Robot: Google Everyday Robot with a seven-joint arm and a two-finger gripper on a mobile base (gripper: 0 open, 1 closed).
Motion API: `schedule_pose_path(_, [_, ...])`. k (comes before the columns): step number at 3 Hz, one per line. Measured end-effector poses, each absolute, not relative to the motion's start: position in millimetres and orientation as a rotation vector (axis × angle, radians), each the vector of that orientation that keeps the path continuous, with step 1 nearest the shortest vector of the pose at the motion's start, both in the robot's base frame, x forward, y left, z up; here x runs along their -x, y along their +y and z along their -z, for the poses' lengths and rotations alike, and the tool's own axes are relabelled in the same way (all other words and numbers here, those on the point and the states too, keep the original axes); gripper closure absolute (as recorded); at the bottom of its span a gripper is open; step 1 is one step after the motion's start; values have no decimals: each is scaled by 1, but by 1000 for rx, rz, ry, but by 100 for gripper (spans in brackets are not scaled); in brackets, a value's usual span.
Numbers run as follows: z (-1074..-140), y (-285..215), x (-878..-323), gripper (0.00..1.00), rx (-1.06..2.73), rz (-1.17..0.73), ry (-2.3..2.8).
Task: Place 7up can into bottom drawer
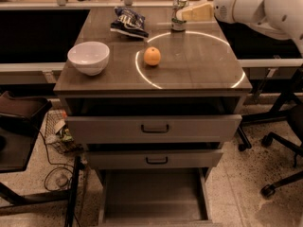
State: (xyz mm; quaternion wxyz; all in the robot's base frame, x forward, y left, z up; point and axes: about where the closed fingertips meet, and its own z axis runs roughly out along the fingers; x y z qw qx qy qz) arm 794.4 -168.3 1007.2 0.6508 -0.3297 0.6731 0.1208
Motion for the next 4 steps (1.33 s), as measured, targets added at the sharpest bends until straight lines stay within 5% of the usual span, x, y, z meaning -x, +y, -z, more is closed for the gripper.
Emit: schedule_pose_path(4, [-967, -172, -905, 0, 627, -211, 1595])
